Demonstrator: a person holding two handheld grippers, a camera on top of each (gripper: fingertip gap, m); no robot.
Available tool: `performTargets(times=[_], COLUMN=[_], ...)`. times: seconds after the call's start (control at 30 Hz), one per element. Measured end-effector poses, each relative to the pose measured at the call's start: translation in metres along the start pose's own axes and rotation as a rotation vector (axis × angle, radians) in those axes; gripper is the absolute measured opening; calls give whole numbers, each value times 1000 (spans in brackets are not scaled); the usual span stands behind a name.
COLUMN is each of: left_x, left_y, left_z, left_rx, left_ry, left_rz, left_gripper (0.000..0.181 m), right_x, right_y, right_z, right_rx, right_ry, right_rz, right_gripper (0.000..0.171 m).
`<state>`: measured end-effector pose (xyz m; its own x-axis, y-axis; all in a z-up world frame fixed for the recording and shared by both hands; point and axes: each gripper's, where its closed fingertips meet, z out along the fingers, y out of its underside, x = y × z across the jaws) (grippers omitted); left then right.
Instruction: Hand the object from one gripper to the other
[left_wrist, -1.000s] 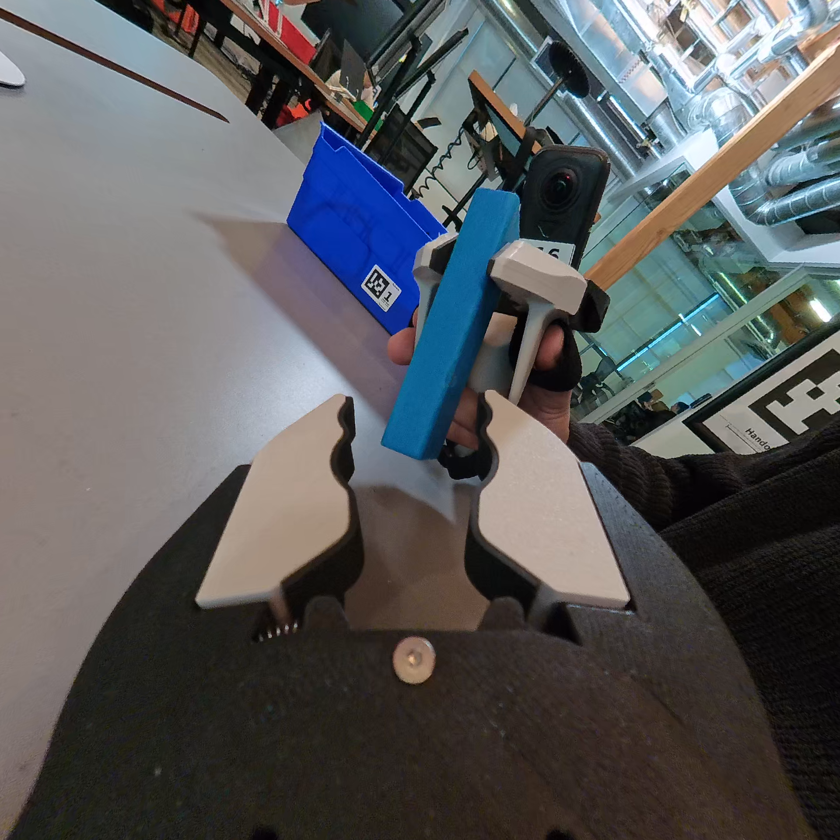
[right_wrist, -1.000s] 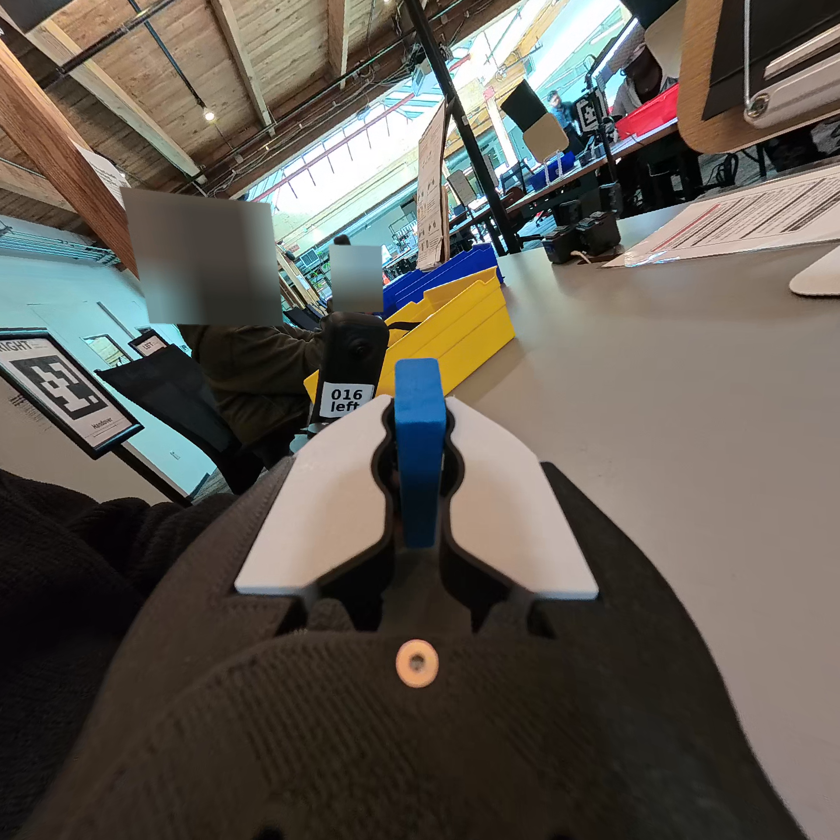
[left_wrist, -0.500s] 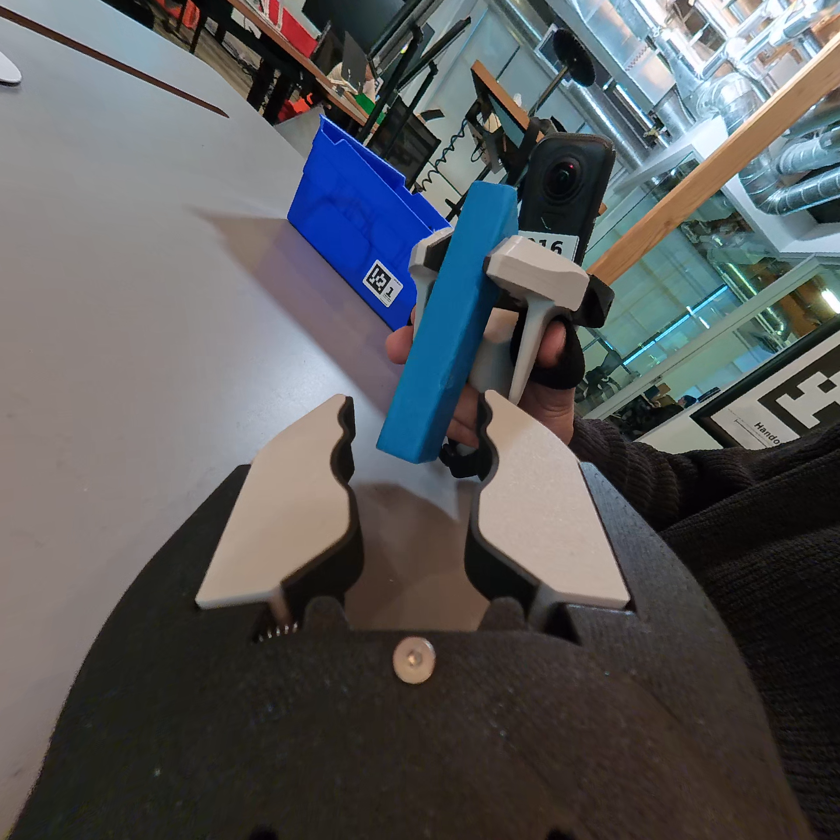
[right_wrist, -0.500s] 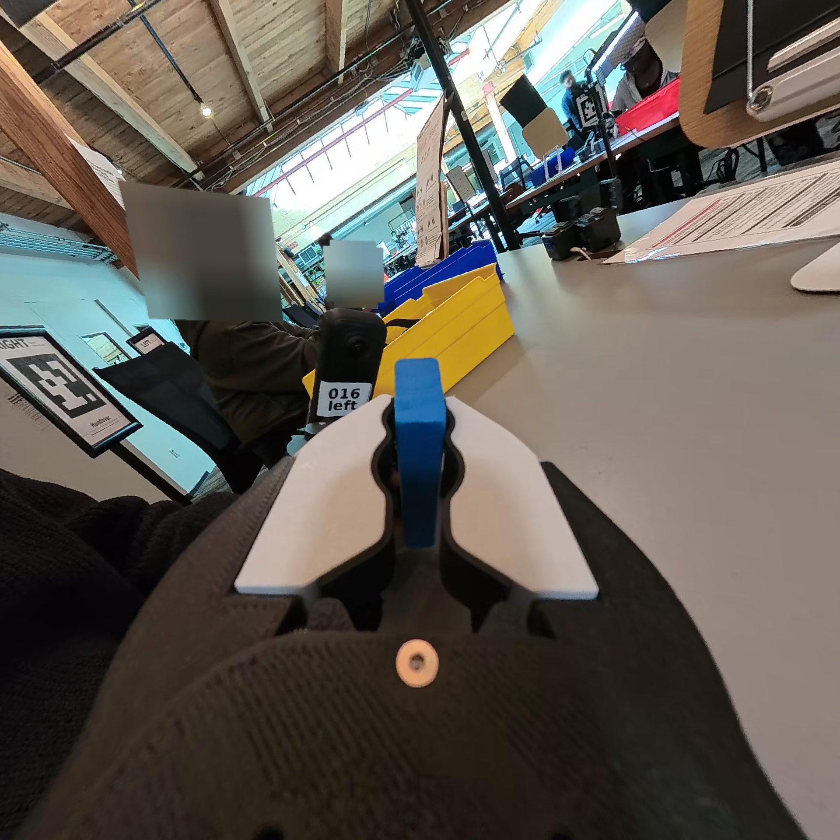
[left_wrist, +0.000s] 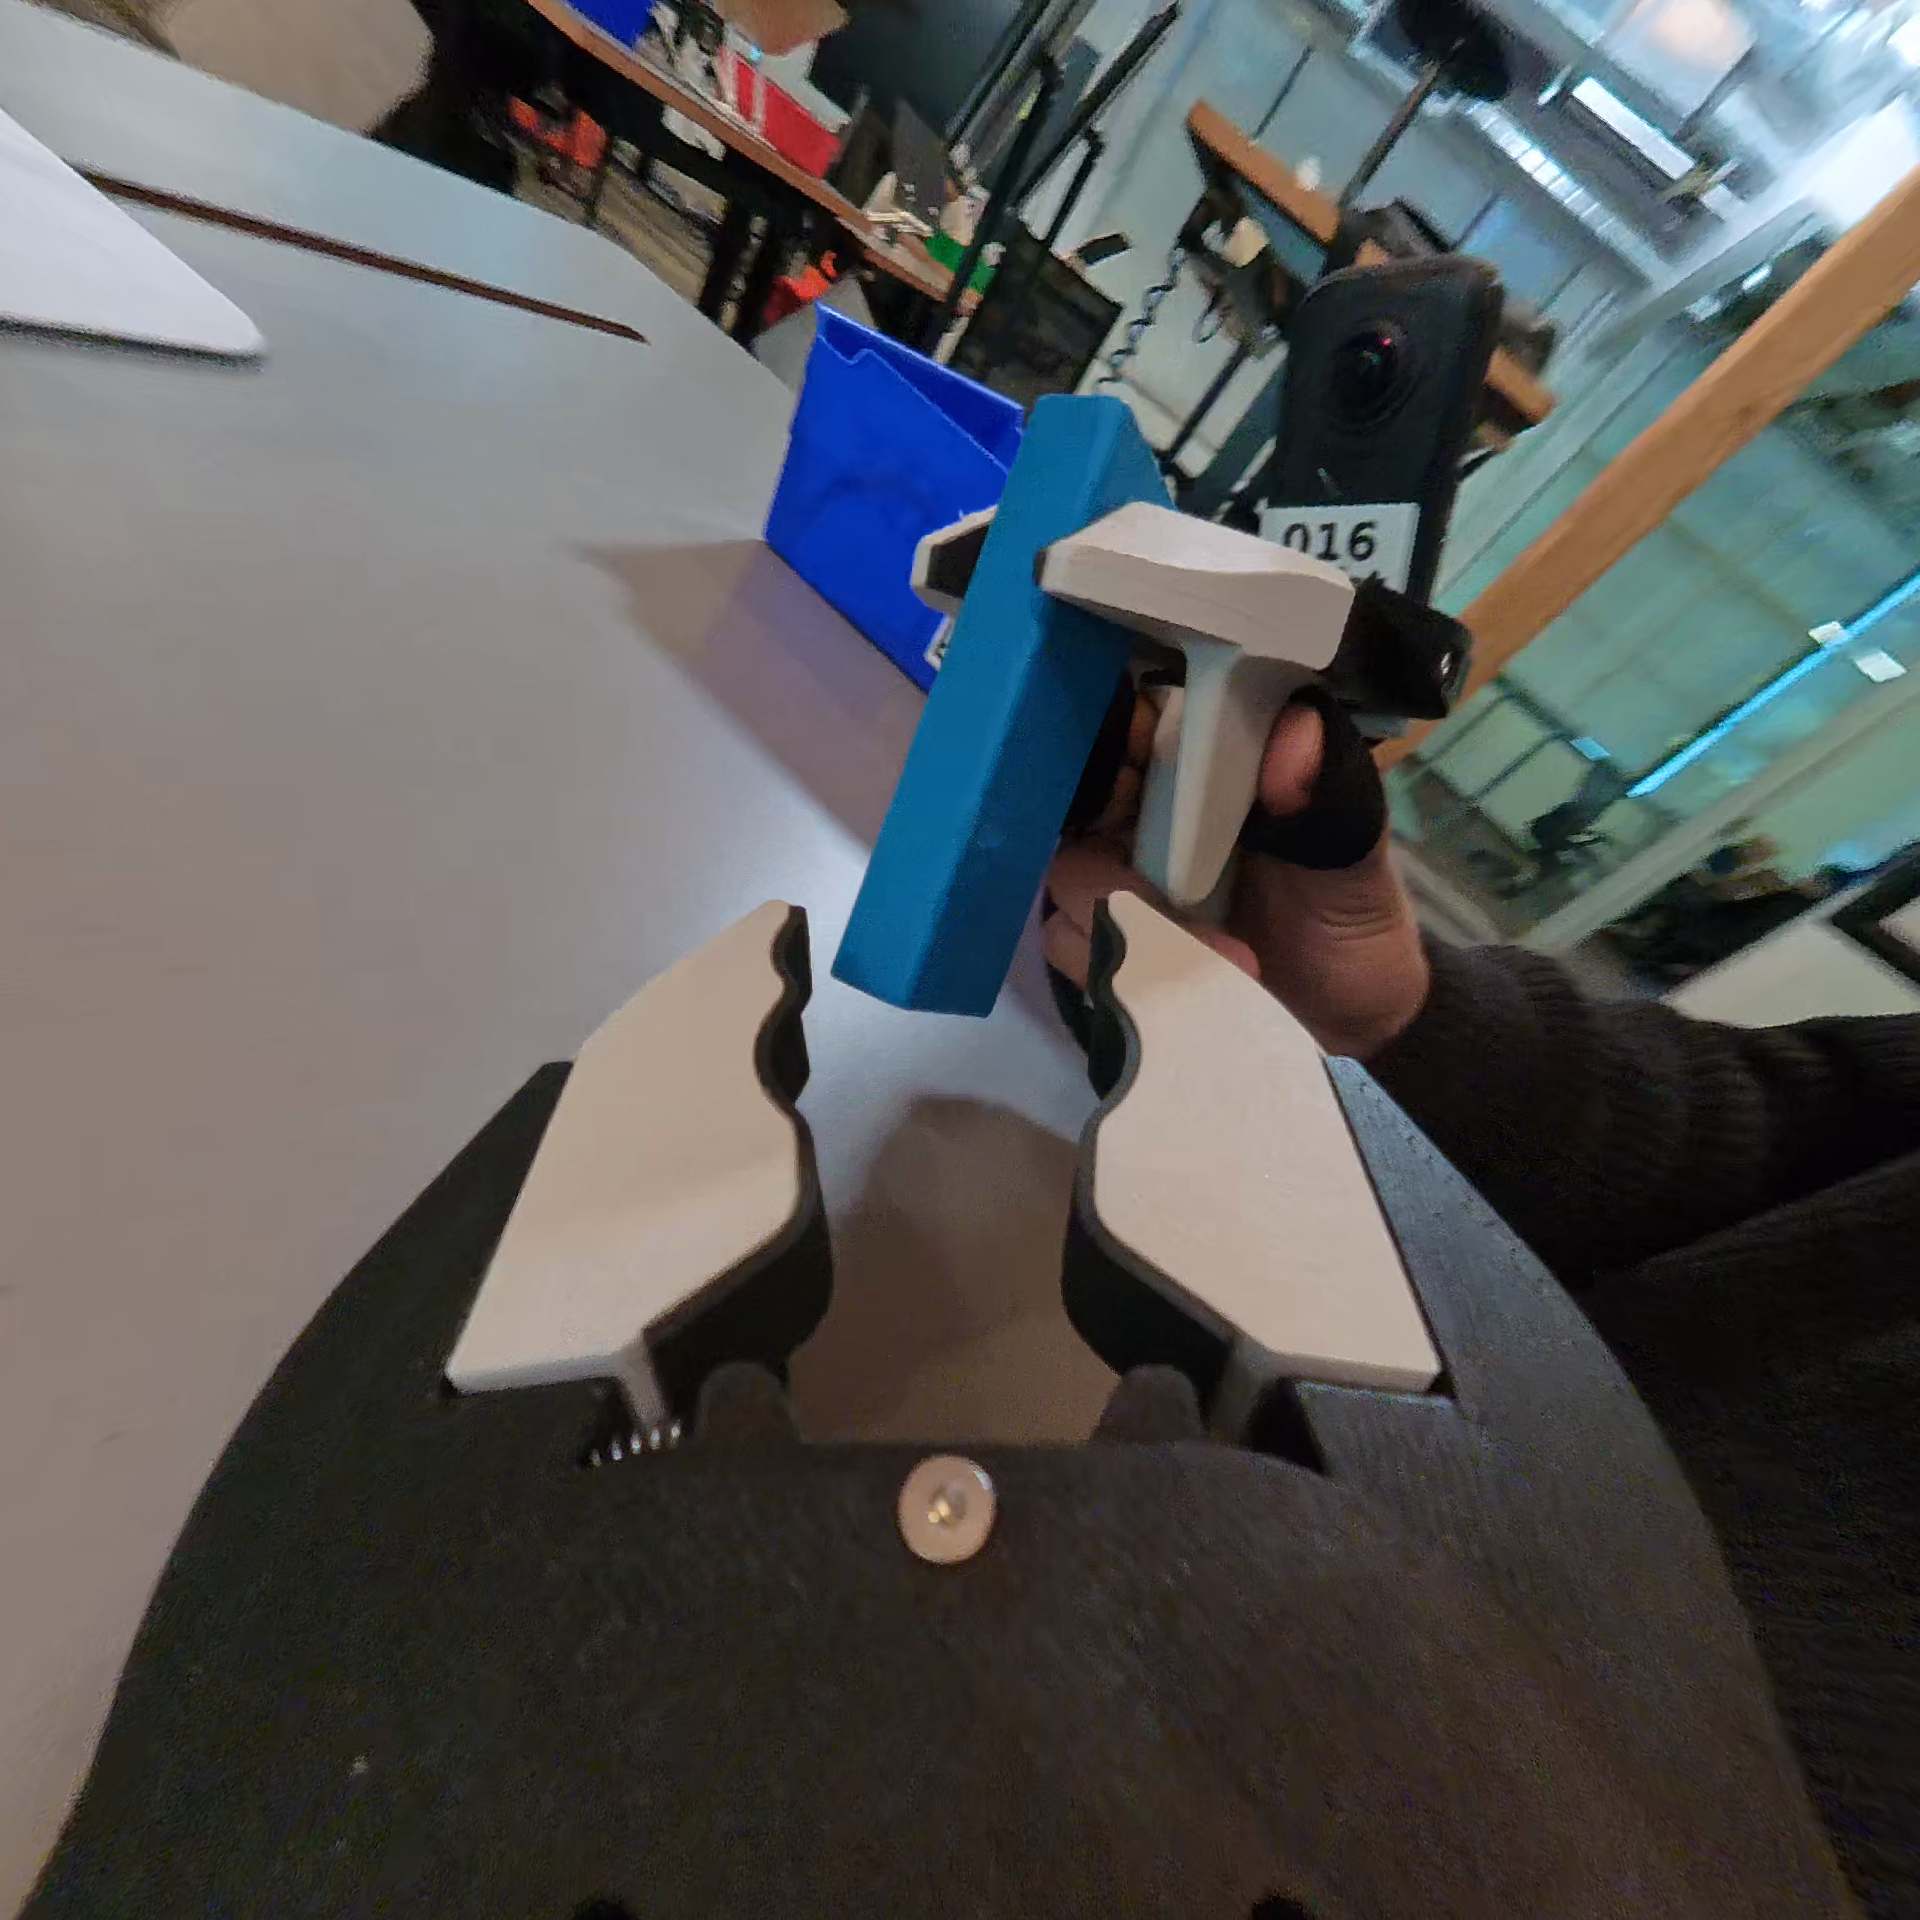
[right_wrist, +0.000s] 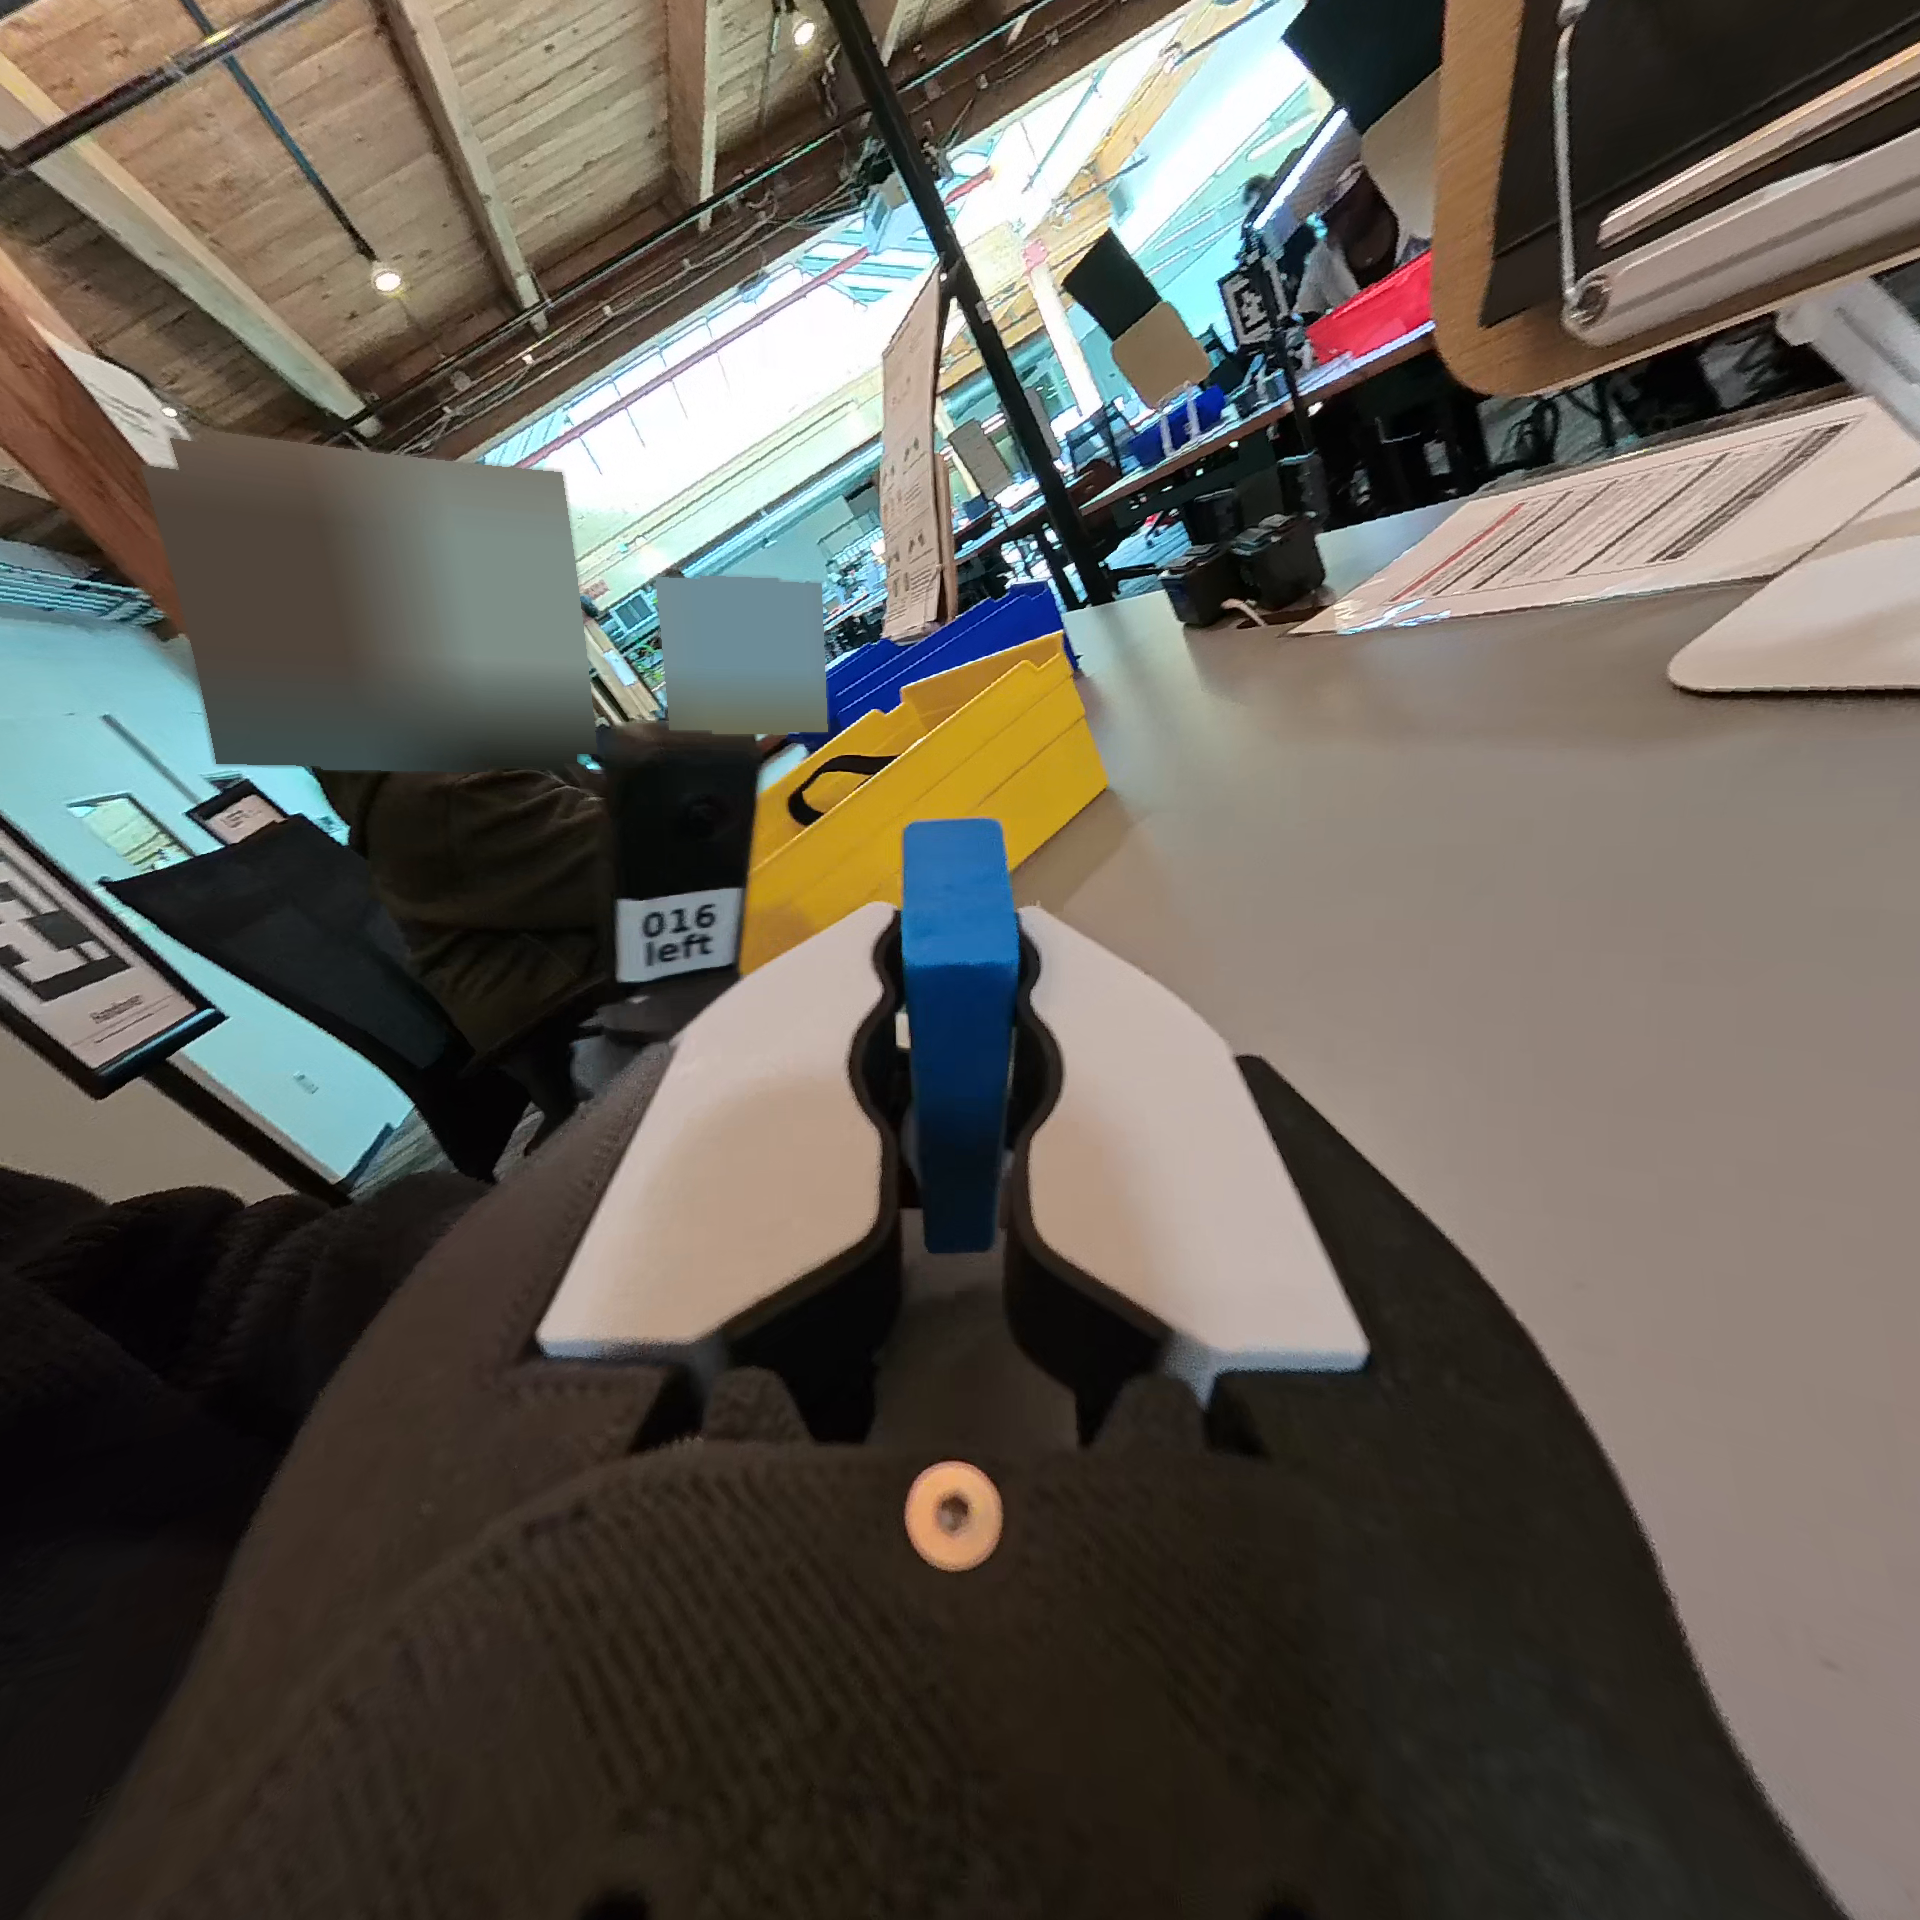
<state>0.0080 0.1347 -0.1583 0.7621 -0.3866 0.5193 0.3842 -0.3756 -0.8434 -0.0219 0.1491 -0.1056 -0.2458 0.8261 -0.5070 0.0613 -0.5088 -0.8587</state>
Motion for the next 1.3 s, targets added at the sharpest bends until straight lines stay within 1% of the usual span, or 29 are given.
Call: performTargets(times=[0.1,0.17,0.4,0.47,0.5,0.53,0.6,0.73,0.83,0.93,0.97,1.03,1.17,1.3], left_x=[-7,-17,-28,-28,-27,-25,-25,-28,-29,-31,-29,-23,-10,6], left_y=[-2,-1,0,1,1,1,-1,0,-1,-4,-6,-10,-19,-27], left_z=[-3,-5,-10,-10,-10,-9,-9,-9,-10,-13,-13,-12,-14,-16], left_rx=[-13,-39,-143,-170,-176,-175,-169,-168,-149,-105,-82,-24,87,150], left_ry=[-115,-223,-470,-525,-539,-550,-573,-543,-507,-449,-410,-298,-85,99], left_rz=[127,214,576,687,733,766,797,712,608,473,417,279,14,-116], left_gripper=[54,52,49,45,39,36,36,36,36,36,36,36,35,35], right_x=[5,5,7,9,9,9,9,9,5,7,8,8,4,-4], right_y=[0,2,10,11,11,11,9,10,6,-4,-9,-17,-24,-21], right_z=[1,3,7,6,7,6,5,5,4,1,-1,-4,-8,-5], right_rx=[15,11,-9,-8,-8,-4,3,-1,21,88,118,161,188,164], right_ry=[43,50,80,89,92,92,84,72,49,54,56,42,-7,-65], right_rz=[-3,10,51,64,68,71,80,90,81,62,56,59,71,89], right_gripper=[18,18,18,18,18,18,18,20,34,55,62,69,71,68])
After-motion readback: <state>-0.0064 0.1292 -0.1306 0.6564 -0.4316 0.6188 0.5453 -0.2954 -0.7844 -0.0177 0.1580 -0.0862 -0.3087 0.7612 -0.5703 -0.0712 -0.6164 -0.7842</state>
